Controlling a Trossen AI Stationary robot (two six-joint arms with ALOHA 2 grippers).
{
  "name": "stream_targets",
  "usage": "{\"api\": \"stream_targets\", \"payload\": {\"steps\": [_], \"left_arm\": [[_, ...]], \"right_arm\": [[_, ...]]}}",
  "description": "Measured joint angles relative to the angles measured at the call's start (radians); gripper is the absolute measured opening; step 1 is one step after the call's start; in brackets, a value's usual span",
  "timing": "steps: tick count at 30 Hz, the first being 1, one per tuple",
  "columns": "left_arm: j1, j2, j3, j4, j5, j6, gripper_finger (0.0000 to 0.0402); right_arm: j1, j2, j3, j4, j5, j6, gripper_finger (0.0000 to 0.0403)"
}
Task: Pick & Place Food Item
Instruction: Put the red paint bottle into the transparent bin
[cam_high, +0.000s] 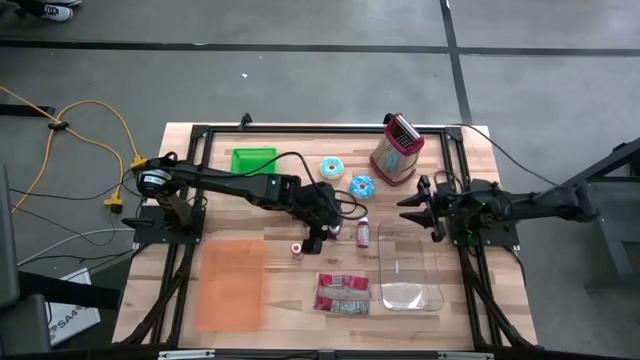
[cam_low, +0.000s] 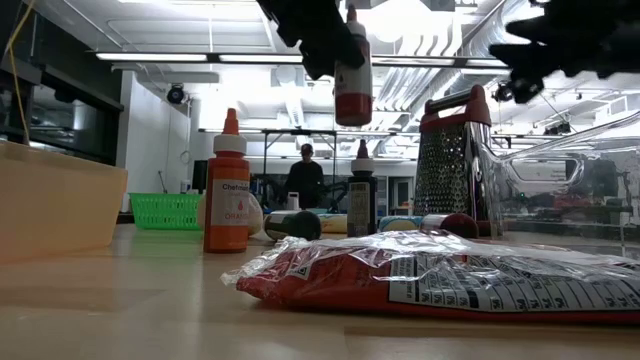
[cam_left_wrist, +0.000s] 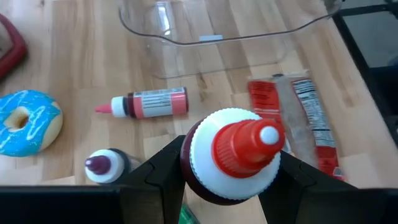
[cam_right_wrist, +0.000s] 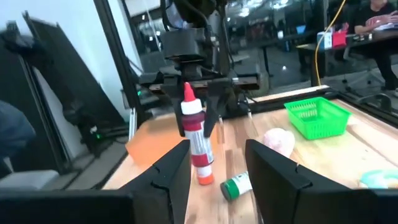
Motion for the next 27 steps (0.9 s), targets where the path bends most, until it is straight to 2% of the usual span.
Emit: {"api": "stream_targets", "payload": {"steps": [6,11,21,27], "left_arm": [[0.000,0.000,0.000,0.000,0.001,-0.011,0.0154],[0.000,0.000,0.000,0.000,0.001,-0.016,0.0154],[-0.015,0.000,0.000,0.000,0.007,-0.015,0.0154],[-0.033,-0.001,0.000,0.009,0.017,-0.014,0.0154]], "right_arm": [[0.010,0.290,0.162,0.029,-0.055,-0.081,0.0142],[0.072,0.490,0.297,0.029,-0.053,-0.196,0.0142],[0.147,0.692,0.434,0.029,0.055,-0.310,0.0142],[0.171,0.795,0.457,0.130,0.059,-0.310,0.0142]]}}
